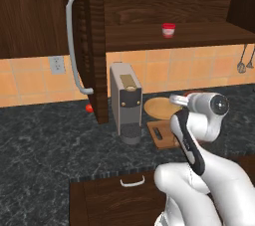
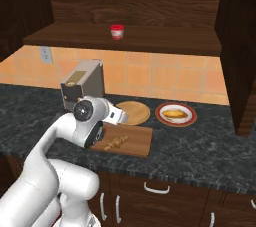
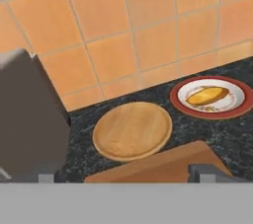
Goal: From the different types of pastries on the counter, select a croissant and place it on the cutting board. Then retrieve a jar of jam from the cabinet and place it alongside the croissant on the cutting board.
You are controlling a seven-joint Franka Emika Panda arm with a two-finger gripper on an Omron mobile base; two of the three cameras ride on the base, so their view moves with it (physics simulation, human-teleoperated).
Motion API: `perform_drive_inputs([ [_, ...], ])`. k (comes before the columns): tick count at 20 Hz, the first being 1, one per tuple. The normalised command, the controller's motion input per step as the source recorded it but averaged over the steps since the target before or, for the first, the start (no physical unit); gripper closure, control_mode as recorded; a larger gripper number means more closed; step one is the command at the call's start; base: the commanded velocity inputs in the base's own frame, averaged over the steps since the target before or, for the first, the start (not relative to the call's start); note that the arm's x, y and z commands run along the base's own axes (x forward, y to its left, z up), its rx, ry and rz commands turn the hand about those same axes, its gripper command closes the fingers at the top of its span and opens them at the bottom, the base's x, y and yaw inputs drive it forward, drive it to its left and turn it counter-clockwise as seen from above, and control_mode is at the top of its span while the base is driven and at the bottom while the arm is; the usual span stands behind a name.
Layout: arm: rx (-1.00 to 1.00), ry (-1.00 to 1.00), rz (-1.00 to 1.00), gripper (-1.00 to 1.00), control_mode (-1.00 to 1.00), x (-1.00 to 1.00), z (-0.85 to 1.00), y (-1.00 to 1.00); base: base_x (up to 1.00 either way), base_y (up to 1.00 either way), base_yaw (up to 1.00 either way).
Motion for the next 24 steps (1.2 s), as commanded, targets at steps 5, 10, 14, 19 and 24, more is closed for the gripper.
perform_drive_inputs([
  [5, -0.12, -0.43, 0.08, -1.0, -1.0, -0.59, 1.0, 0.14, 0.0, 0.0, 0.0],
  [10, -0.18, -0.28, 0.02, -1.0, -1.0, -0.72, 1.0, 0.27, 0.0, 0.0, 0.0],
  [14, -0.2, -0.01, 0.04, -1.0, -1.0, -0.68, 0.98, 0.3, 0.0, 0.0, 0.0],
  [19, -0.17, 0.18, 0.08, -1.0, -1.0, -0.63, 0.68, 0.35, 0.0, 0.0, 0.0],
  [24, -0.08, 0.27, 0.04, -1.0, -1.0, -0.38, 0.69, 0.18, 0.0, 0.0, 0.0],
])
